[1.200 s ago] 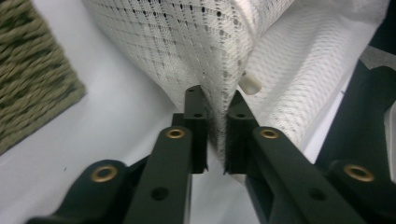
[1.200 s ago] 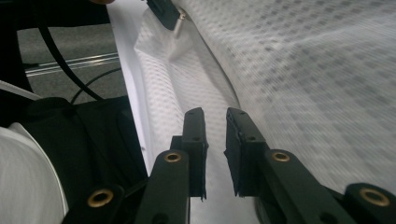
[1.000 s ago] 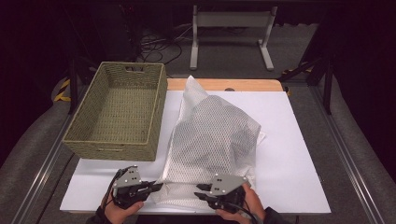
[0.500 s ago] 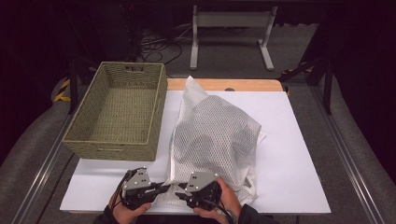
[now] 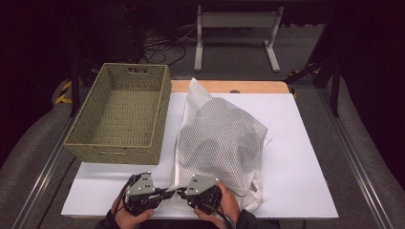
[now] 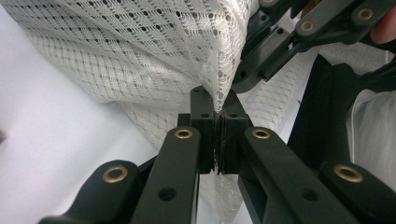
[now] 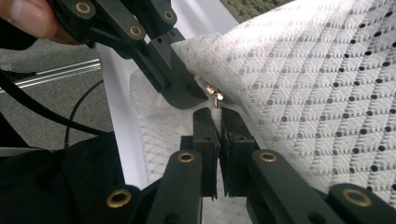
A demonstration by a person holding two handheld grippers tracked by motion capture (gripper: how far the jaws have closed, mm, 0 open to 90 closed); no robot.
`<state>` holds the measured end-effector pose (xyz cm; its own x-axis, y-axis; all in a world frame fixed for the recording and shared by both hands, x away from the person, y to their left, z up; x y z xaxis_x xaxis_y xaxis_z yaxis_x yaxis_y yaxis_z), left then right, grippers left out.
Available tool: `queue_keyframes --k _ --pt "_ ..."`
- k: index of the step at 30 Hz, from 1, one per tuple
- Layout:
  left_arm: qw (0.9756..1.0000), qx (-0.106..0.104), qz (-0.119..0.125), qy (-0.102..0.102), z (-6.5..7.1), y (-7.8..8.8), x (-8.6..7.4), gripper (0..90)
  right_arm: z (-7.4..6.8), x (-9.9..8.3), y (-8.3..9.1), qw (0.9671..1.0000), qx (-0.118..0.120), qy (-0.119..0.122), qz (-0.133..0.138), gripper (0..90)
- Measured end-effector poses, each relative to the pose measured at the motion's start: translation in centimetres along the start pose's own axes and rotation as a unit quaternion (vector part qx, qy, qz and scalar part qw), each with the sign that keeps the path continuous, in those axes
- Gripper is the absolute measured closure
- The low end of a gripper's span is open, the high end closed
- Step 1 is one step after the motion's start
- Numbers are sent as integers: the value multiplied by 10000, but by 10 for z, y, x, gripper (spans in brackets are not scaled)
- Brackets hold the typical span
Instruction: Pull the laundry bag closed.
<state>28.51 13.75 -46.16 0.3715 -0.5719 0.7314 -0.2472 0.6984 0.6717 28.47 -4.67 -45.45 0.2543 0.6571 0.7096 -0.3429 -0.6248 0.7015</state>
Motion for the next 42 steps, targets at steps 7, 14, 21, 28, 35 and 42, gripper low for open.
queue_keyframes --k 7,14,21,28,35,42 --pt "9990 -136 360 242 -7 18 -2 880 1 2 6 9999 79 -148 36 867" --pt "9980 101 479 400 -19 31 -11 884 6 -6 8 9996 39 -251 -96 866" --pt "9984 189 442 294 -23 32 -11 891 6 -16 17 9996 -22 -90 -258 867" --pt "9971 238 657 286 -20 42 -8 892 9 -15 24 9997 -36 -144 -172 867" --pt "9962 350 709 365 -21 47 -13 892 7 -15 28 9996 10 -130 -237 869" --pt "9967 664 448 152 -17 44 -12 887 11 -12 23 9994 -93 -208 -262 868"
Point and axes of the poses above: each handheld gripper's, and its own axes: y roughly backward along the jaws, x roughly out of its top, z roughly to its right, the point moved 3 cm from there along -y, roughly forward along the jaws, and after that the axes turned 6 degrees about -z, right-handed, at the moved point
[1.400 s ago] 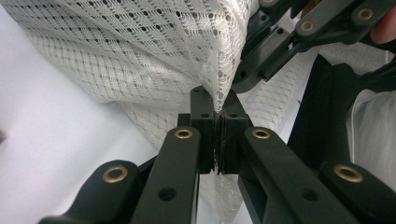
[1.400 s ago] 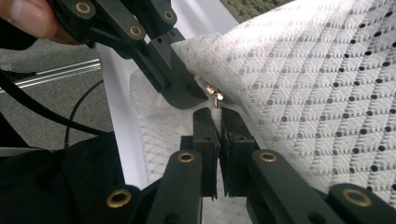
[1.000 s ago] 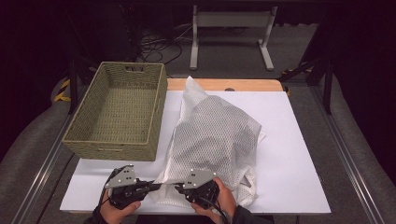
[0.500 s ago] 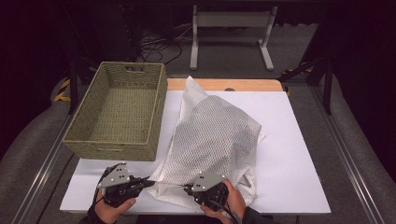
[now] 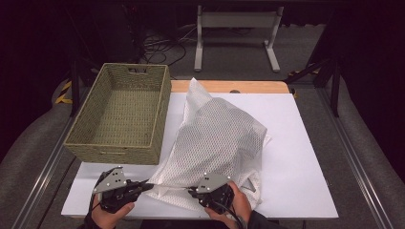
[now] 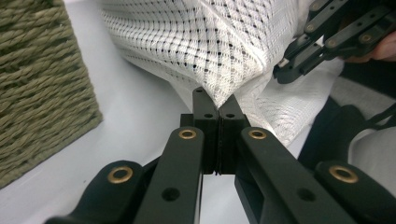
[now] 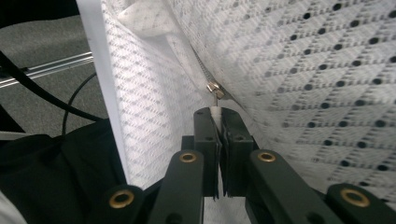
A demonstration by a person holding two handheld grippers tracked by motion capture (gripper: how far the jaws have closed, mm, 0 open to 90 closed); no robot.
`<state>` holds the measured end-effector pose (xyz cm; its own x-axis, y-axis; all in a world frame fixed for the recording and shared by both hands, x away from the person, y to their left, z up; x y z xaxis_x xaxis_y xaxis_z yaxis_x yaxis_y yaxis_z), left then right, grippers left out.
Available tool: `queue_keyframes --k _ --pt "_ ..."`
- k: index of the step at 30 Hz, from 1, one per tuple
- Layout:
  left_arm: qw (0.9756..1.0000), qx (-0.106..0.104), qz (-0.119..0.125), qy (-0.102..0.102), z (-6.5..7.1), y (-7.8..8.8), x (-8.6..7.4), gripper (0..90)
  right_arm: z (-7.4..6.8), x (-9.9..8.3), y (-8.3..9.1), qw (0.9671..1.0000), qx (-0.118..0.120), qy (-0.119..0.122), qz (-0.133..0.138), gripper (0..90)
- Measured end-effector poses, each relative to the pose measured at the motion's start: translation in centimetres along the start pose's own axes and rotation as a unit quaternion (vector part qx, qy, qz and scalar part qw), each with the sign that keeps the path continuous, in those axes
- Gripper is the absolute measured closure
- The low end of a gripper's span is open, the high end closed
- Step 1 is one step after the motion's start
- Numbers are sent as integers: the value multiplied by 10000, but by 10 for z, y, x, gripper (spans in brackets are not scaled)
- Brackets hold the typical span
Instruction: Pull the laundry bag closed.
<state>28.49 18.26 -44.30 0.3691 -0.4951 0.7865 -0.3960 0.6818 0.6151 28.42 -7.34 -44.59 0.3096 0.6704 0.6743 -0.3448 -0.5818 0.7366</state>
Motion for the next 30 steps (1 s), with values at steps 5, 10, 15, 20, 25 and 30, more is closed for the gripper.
queue_keyframes --k 5,10,15,20,25,30 --pt "9993 -264 -172 -185 17 -20 8 416 -2 2 0 10000 0 26 -50 867" --pt "9992 -333 -129 179 15 -40 23 265 -6 5 0 9999 32 68 -82 866" --pt "9989 -364 -44 303 11 -47 32 706 -3 5 -3 9998 -85 75 -136 866" --pt "9996 -238 -130 105 12 -44 31 876 6 0 -6 9997 -137 -68 -188 868" --pt "9996 -103 41 251 4 -32 30 881 10 -1 -8 9995 -210 -153 -205 869" --pt "9994 16 72 350 -10 -23 23 880 14 -6 0 9992 -234 -196 -247 869"
Point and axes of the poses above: each handheld gripper's, and its own axes: y roughly backward along the jaws, x roughly out of its top, z roughly to its right, the point moved 3 cm from there along -y, roughly forward along the jaws, and after that the axes turned 6 degrees about -z, right-handed, at the moved point
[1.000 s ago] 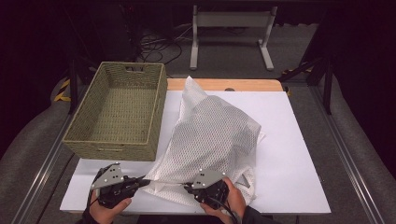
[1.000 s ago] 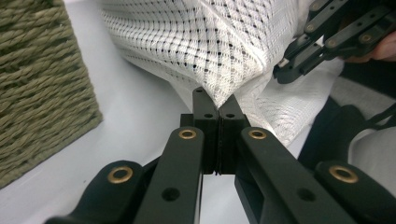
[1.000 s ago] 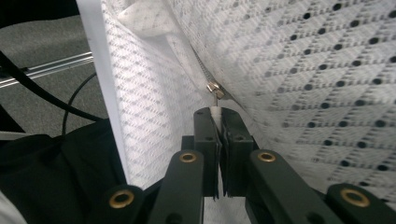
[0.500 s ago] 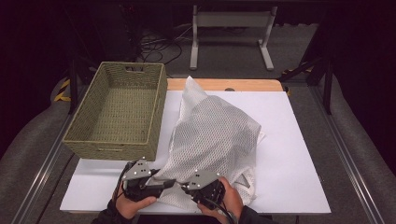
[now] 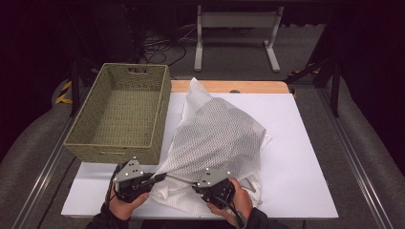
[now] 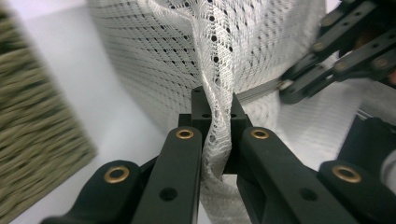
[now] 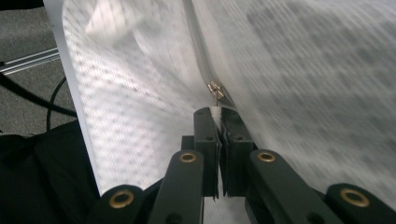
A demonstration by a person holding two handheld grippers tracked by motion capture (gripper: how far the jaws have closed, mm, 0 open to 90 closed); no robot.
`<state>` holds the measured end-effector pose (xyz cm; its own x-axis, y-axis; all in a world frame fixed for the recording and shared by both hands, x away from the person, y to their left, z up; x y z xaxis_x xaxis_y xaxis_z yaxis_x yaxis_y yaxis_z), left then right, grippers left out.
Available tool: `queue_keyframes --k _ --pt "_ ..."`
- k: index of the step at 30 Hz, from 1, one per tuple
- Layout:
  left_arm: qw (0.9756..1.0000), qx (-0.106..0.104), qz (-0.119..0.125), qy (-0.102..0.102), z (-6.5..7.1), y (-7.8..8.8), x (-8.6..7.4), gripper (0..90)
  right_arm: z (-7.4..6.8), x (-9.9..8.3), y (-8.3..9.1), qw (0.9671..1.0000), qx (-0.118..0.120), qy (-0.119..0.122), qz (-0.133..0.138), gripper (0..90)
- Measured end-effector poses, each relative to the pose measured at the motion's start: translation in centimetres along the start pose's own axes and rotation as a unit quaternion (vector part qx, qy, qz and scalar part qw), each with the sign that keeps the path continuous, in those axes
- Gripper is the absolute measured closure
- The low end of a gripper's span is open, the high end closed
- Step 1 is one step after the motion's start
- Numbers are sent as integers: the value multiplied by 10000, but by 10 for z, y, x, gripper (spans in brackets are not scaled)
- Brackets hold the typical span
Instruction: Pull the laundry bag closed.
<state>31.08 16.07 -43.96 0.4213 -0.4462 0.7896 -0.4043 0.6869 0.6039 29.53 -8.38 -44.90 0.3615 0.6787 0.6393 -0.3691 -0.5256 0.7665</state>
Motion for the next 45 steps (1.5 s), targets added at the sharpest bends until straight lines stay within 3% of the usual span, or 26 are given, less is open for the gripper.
queue_keyframes --k 2,5,12,19,25,30,35,37,45 --pt "10000 16 -58 -46 -2 0 -2 880 1 -4 3 10000 25 76 1 868" --pt "9988 320 -215 -302 -4 -1 -6 880 6 -14 8 9997 40 181 -163 868" --pt "9991 371 -132 -148 -11 1 -8 880 19 -36 24 9994 68 124 -329 868" --pt "9986 372 -267 -270 -9 -4 -9 879 27 -54 47 9994 126 -48 -320 868" --pt "9983 538 -122 -162 -13 2 -12 879 37 -67 57 9995 -66 -164 -278 868" --pt "9984 543 -106 -108 -15 2 -14 879 45 -76 62 9994 -69 -222 -270 868" --pt "9967 804 -84 -101 -22 8 -17 879 51 -86 69 9993 -56 -262 -271 868" --pt "9971 751 -72 -47 -23 9 -18 879 53 -92 70 9990 -64 -303 -314 867" --pt "9962 869 -104 -2 -29 13 -22 879 57 -105 78 9985 -72 -422 -332 868"
Point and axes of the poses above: each handheld gripper's, and its own axes: y roughly backward along the jaws, x roughly out of its top, z roughly to its right, the point moved 3 cm from there along -y, roughly forward along the jaws, and after that the axes turned 6 degrees about -z, right-handed, at the moved point
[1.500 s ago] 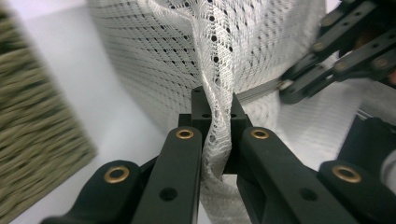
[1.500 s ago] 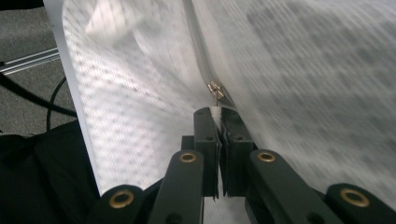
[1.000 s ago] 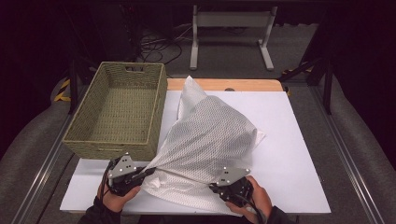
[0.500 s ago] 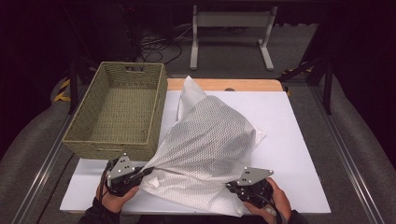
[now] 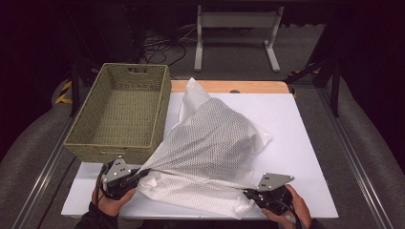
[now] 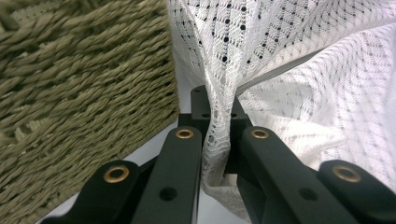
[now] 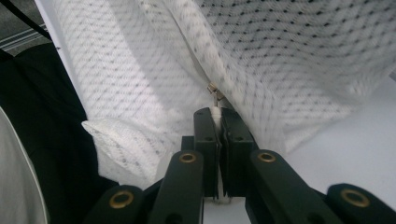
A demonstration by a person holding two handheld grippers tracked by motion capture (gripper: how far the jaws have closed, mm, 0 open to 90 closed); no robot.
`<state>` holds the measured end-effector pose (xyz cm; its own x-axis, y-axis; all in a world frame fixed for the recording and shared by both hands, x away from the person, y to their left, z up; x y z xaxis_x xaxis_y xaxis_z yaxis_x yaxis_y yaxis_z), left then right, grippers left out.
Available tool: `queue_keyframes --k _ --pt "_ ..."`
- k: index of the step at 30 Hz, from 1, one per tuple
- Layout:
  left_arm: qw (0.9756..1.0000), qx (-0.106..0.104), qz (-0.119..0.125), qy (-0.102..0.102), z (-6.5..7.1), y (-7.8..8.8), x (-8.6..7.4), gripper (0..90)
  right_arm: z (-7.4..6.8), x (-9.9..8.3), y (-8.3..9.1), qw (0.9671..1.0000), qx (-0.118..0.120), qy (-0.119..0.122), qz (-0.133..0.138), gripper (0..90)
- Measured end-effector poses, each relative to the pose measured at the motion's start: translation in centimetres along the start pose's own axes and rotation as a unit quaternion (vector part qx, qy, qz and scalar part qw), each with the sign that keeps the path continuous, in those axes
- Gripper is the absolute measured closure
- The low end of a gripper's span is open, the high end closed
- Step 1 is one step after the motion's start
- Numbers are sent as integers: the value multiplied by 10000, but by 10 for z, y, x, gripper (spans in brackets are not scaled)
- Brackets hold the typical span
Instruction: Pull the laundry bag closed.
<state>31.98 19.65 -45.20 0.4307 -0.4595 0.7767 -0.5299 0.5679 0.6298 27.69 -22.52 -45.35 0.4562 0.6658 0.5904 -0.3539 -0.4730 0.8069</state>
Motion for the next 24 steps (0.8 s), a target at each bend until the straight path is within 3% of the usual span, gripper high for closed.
queue_keyframes --k 6,14,24 --pt "9999 47 38 110 -6 4 -2 879 2 -11 8 9999 -28 -100 -16 868" --pt "9999 13 57 113 -9 3 -1 880 1 -19 11 9998 -69 -148 -77 868" --pt "9998 -38 87 193 -10 6 0 879 -2 -22 12 9999 -53 -91 -125 868"
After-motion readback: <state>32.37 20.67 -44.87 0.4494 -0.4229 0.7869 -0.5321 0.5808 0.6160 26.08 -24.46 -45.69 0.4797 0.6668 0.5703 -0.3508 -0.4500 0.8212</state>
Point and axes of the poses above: each handheld gripper's, and its own axes: y roughly backward along the jaws, x roughly out of its top, z roughly to its right, the point moved 3 cm from there along -y, roughly forward along the jaws, and after that the axes turned 6 degrees about -z, right-handed, at the moved point
